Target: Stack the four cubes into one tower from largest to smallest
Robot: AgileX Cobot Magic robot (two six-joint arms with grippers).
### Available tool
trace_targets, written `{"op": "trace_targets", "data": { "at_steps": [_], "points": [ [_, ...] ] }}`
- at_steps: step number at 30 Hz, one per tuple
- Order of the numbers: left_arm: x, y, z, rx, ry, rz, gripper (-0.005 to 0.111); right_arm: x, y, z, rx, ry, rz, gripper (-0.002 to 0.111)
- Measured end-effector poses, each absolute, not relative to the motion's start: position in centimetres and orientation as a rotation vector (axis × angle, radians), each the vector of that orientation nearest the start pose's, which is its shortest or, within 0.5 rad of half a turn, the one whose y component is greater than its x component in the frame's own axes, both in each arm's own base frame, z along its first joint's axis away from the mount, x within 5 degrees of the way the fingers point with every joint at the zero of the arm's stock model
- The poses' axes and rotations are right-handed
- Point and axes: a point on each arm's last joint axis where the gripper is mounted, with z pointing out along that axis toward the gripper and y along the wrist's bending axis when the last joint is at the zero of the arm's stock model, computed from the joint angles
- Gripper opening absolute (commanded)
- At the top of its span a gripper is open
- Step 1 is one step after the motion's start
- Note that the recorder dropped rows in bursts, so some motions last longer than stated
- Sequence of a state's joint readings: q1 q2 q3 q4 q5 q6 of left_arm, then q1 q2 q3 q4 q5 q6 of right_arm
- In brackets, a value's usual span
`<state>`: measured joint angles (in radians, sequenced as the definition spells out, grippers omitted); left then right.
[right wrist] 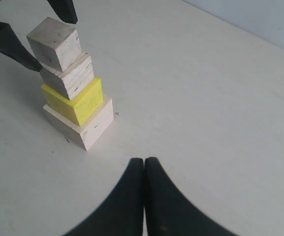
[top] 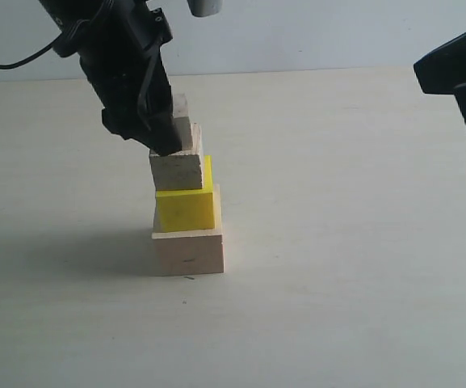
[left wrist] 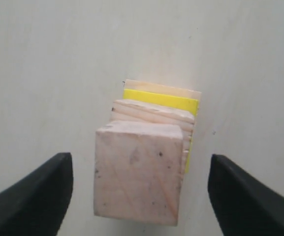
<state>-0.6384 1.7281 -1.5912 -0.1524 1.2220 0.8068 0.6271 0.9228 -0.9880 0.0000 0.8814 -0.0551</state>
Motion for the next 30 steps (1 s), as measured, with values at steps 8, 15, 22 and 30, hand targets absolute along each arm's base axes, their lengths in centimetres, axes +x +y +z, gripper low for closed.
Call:
{"op": "trace_targets", "data": {
  "at_steps": [8, 15, 22, 30],
  "points": [
    [27.4, -21.6, 34.7, 1.788, 2.088, -0.129, 0.07, 14.0, 10.1, 37.1, -0.775, 2.184, 0.293, 0.0],
    [28.0, -19.8, 35.6, 1.644, 2.182, 0.131, 0.023, 14.0, 10.1, 37.1, -0.775, 2.182, 0.293, 0.0],
    [28.0, -19.8, 35.6, 1.635, 2.188, 0.132, 0.0, 14.0, 10.1, 37.1, -0.775, 2.182, 0.293, 0.0],
    [28.3, -19.9, 32.4, 1.757, 2.23, 0.145, 0.0, 14.0, 10.1, 37.1, -0.775, 2.182, 0.293, 0.0]
  ]
}}
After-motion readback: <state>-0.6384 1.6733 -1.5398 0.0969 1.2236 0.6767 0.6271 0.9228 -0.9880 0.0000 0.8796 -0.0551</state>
